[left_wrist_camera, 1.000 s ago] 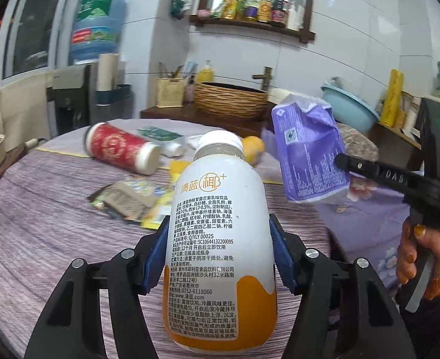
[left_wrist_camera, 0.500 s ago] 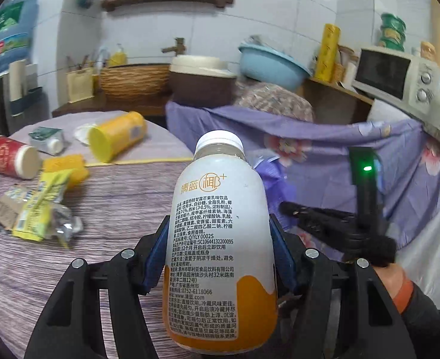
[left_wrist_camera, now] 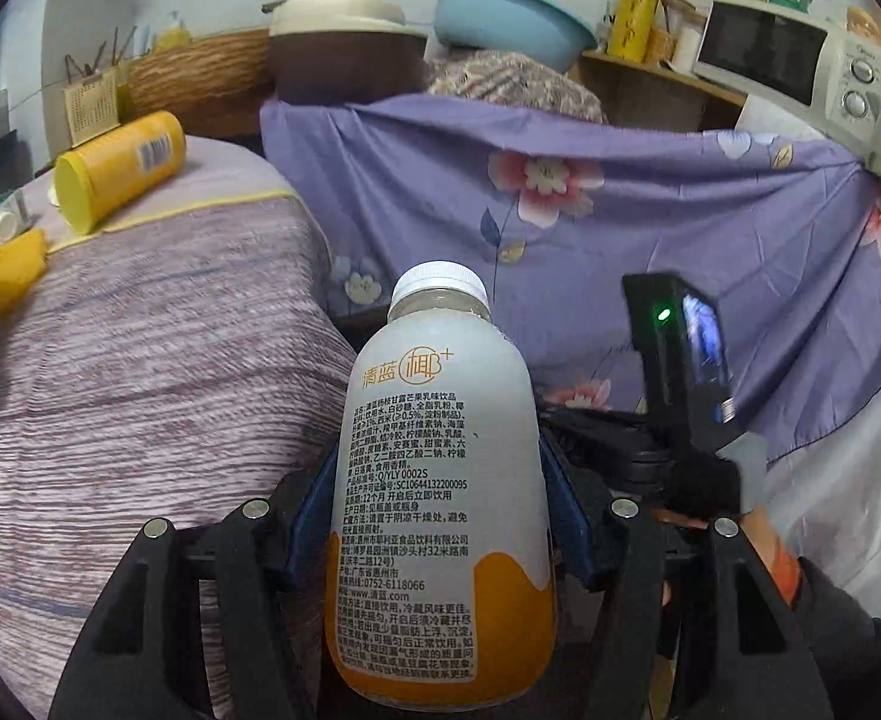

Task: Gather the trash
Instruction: 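Carry the bottle and purple bag to the bin and release both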

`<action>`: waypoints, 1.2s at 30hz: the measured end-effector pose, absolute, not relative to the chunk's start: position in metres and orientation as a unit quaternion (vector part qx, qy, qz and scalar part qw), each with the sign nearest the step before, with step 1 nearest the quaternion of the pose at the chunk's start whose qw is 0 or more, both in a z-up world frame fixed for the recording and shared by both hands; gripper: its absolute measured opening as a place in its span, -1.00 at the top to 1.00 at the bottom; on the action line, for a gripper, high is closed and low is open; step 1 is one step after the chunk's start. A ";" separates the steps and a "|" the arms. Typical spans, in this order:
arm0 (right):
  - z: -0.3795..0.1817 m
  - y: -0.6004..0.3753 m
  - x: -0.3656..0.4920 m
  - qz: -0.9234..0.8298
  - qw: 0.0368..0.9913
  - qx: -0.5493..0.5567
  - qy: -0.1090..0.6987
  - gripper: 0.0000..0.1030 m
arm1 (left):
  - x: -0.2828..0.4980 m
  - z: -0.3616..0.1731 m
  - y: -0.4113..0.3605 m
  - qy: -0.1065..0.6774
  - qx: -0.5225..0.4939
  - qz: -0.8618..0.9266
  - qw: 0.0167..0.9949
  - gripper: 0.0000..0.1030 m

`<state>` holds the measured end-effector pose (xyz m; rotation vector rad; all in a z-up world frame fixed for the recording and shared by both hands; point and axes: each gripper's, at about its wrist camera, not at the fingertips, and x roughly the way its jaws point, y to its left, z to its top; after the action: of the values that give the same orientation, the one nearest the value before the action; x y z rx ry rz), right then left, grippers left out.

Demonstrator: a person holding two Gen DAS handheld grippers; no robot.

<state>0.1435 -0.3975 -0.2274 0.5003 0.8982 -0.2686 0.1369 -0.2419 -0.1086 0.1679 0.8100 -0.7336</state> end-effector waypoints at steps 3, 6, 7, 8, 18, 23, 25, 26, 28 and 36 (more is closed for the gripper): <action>-0.221 -0.406 0.134 -0.140 0.866 0.238 0.417 -0.02 | 0.133 -0.116 -0.256 0.370 0.111 -0.346 0.855 -0.19; -0.214 -0.417 0.122 -0.171 0.872 0.228 0.397 -0.14 | 0.131 -0.119 -0.267 0.364 0.119 -0.357 0.852 -0.19; -0.212 -0.423 0.117 -0.178 0.872 0.229 0.394 -0.14 | 0.131 -0.120 -0.271 0.370 0.116 -0.364 0.846 -0.19; -0.210 -0.426 0.114 -0.182 0.871 0.232 0.392 -0.17 | 0.131 -0.123 -0.277 0.374 0.116 -0.368 0.843 -0.19; -0.205 -0.471 0.068 -0.236 0.857 0.266 0.373 -0.18 | 0.133 -0.161 -0.334 0.394 0.151 -0.388 0.819 -0.19; -0.210 -0.479 0.056 -0.247 0.850 0.272 0.378 -0.18 | 0.146 -0.189 -0.348 0.422 0.161 -0.374 0.810 -0.20; -0.212 -0.481 0.052 -0.249 0.848 0.274 0.380 -0.18 | 0.152 -0.197 -0.350 0.437 0.158 -0.368 0.806 -0.23; -0.212 -0.481 0.052 -0.249 0.847 0.275 0.380 -0.18 | 0.153 -0.198 -0.350 0.440 0.157 -0.367 0.804 -0.40; -0.212 -0.481 0.051 -0.250 0.846 0.275 0.382 -0.18 | 0.153 -0.197 -0.348 0.439 0.150 -0.363 0.808 -0.70; -0.212 -0.478 0.054 -0.252 0.845 0.271 0.386 -0.18 | 0.138 -0.169 -0.334 0.410 0.138 -0.380 0.818 -0.86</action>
<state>0.0537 -0.4782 -0.2119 0.5719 0.8140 -0.5327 0.1375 -0.3338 -0.1694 0.2951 0.8745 -0.8089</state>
